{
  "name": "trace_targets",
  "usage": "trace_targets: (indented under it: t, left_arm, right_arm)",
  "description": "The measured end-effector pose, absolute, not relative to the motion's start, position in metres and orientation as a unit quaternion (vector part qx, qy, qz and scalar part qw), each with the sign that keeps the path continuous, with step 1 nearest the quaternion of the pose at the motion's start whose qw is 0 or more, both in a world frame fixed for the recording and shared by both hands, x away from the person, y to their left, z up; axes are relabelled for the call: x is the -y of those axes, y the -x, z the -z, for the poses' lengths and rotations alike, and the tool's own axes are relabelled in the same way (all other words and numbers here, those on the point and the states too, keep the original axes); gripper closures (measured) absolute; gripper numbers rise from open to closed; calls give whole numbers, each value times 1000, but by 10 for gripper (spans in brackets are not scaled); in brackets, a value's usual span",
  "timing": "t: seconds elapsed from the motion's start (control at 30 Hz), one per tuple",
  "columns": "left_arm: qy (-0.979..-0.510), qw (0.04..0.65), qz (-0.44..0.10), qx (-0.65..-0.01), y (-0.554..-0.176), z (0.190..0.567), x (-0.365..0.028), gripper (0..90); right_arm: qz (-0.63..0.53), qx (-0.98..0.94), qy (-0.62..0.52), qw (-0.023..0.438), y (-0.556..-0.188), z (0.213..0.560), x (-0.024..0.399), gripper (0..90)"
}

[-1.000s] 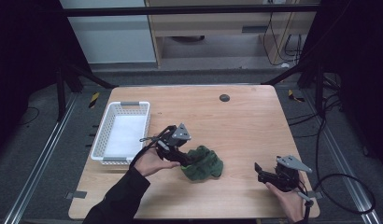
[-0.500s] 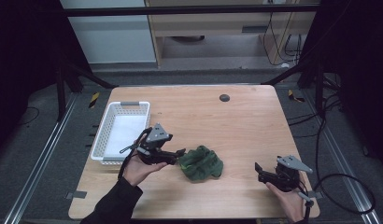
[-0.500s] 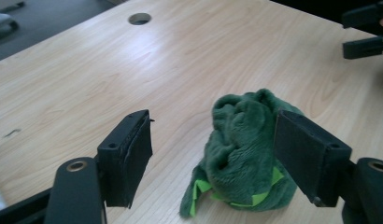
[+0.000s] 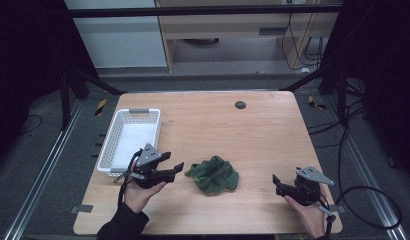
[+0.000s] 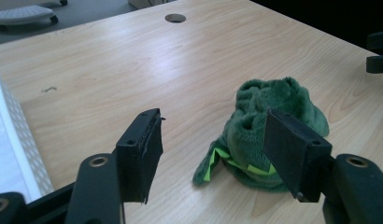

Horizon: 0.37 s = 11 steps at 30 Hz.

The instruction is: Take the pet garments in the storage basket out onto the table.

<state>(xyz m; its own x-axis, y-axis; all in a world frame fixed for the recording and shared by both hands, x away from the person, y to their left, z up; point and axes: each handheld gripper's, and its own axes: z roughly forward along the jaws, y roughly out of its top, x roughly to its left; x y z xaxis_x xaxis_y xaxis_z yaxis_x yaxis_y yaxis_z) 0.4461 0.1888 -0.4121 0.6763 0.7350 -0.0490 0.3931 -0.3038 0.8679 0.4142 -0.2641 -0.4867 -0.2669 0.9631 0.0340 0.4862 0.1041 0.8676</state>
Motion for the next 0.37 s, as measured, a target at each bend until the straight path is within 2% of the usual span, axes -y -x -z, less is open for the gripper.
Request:
trace_targets:
  t: [0.37]
  left_arm:
    - [-773,462,-188,-391,-432,435,-215,375]
  right_arm:
    - [-407,-684,-532,290,-413,487,262,95]
